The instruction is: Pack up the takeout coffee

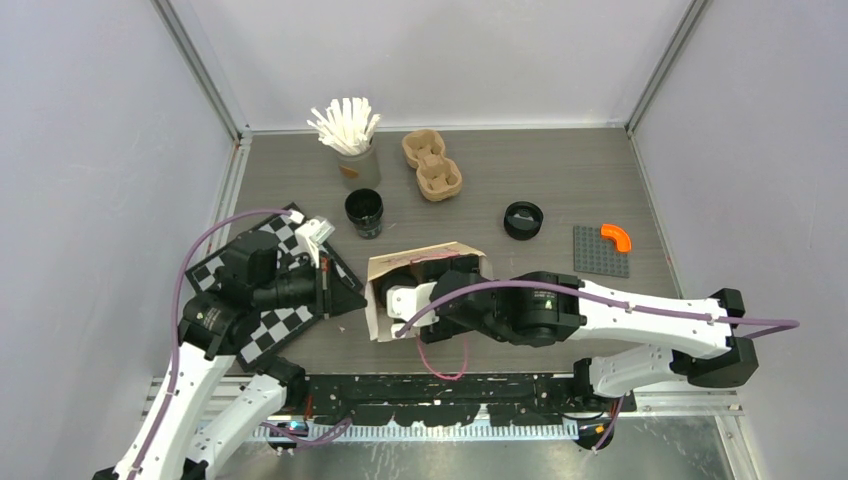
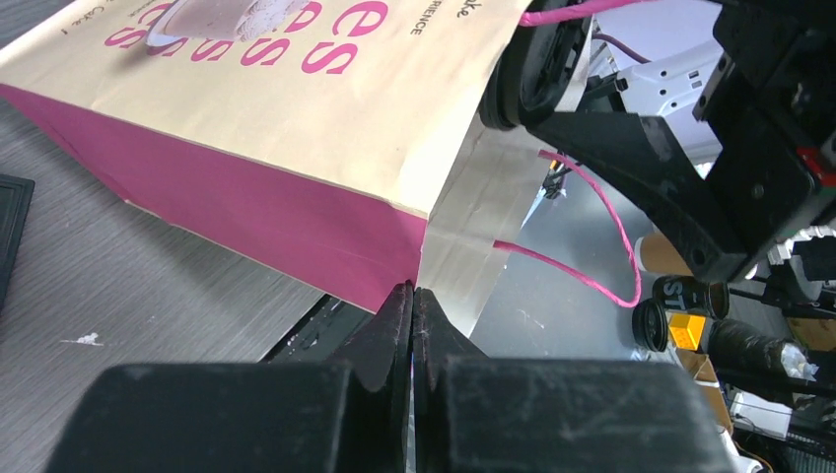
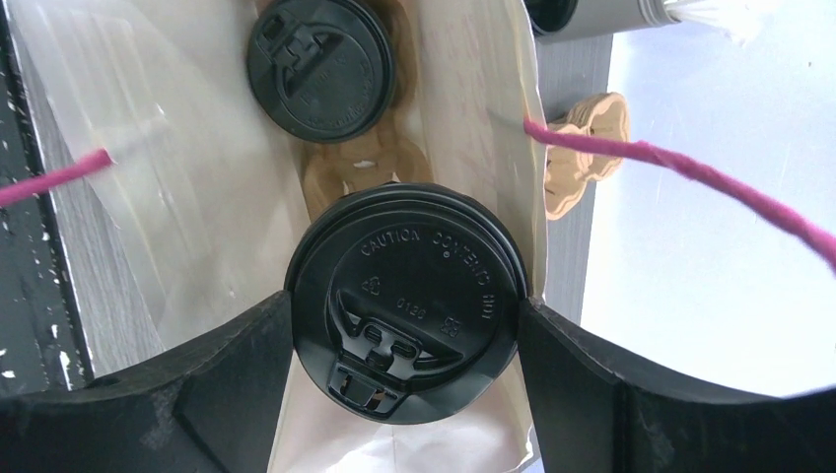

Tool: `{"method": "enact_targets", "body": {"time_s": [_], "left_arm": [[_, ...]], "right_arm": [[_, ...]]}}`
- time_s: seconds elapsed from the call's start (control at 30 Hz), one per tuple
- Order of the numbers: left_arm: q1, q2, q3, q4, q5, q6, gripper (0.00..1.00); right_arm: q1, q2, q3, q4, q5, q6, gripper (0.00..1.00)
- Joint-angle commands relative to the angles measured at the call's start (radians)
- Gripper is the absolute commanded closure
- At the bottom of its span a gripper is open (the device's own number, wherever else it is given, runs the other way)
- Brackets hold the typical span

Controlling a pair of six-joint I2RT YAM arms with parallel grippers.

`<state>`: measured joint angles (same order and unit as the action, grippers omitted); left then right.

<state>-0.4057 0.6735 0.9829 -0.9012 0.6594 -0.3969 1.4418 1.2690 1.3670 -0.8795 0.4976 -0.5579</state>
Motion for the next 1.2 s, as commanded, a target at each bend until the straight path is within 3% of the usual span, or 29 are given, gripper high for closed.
{"method": "enact_targets", "body": {"time_s": [0.0,0.43,0.67,0.83,1.17], "left_arm": [[-0.001,-0.015,-0.005,0.049,0.024,0.020,1.00],[-0.002,-0.021,-0.026,0.089,-0.011,-0.052,1.00],[-0.001,-0.046,-0.044,0.030,-0.103,-0.159,0.77],[-0.001,-0.117,-0.115,0.052,-0.086,-0.230,0.60],[-0.001,-0.157,-0.163,0.125,-0.113,-0.277,0.51]], "right_arm": [[-0.025,-0.040,0.013,-0.015,-0.043,-0.101,0.22],[-0.066,-0.036,-0.171,0.190,-0.101,-0.247,0.23],[-0.064,-0.018,-0.182,0.234,-0.116,-0.216,0.23],[-0.064,-0.023,-0.185,0.237,-0.111,-0.200,0.23],[-0.065,-0.036,-0.204,0.235,-0.110,-0.196,0.23]]}}
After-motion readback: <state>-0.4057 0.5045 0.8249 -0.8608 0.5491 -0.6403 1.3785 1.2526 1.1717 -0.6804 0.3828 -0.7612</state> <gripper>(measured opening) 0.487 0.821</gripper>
